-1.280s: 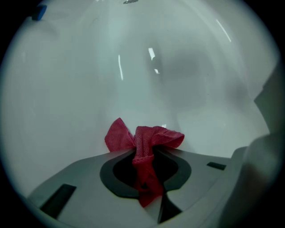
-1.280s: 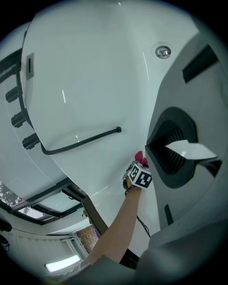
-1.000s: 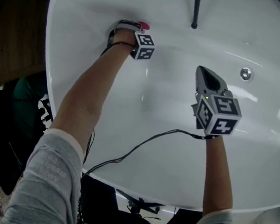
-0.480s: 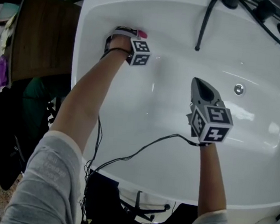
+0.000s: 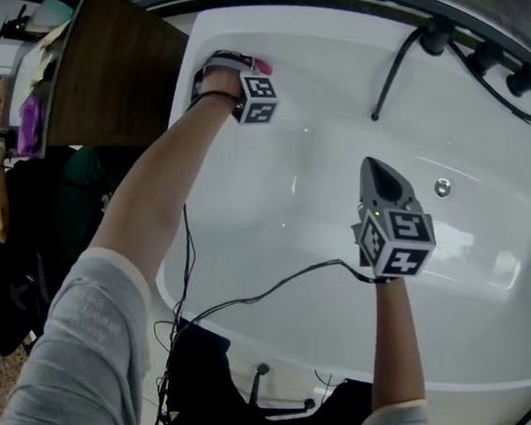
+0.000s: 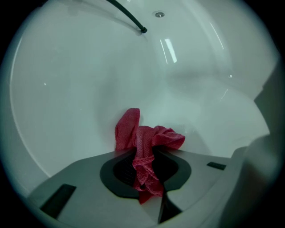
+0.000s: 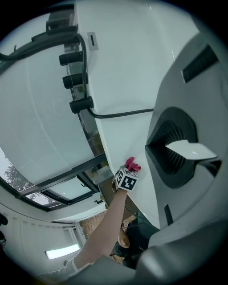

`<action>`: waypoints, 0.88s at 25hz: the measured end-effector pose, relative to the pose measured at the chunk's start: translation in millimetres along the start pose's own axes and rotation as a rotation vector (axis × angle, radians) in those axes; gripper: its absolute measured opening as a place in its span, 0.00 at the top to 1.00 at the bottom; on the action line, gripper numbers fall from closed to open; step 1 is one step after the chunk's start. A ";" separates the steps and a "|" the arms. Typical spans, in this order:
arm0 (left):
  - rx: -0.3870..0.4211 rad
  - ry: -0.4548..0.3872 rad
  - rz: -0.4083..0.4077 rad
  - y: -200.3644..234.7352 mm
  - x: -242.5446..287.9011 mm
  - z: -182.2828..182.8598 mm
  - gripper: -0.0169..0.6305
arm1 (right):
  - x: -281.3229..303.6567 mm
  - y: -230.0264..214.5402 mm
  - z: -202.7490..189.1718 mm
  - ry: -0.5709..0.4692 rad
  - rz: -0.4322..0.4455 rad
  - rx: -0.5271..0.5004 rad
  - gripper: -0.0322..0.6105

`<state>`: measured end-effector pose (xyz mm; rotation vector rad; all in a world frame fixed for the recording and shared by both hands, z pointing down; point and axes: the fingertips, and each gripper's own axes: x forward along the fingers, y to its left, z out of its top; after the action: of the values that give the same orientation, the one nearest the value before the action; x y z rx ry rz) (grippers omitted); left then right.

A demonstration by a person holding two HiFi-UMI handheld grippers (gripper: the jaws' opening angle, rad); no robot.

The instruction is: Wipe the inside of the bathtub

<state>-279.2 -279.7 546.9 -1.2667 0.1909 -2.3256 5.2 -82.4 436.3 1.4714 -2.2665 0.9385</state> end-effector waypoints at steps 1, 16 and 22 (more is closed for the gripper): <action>-0.004 0.004 0.006 2.6 -3.1 -6.1 0.86 | -2.3 5.0 2.5 -0.001 0.002 -0.002 0.94; -0.064 0.052 0.094 30.5 -61.4 -85.3 0.86 | -49.2 50.3 21.6 0.015 -0.020 0.003 0.94; -0.194 -0.079 0.144 28.1 -118.6 -106.6 0.85 | -84.2 78.4 46.9 0.019 -0.020 0.002 0.94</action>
<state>-303.1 -259.2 388.1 -1.3858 0.4753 -2.1717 -22.2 -32.1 326.0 1.4768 -2.2335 0.9457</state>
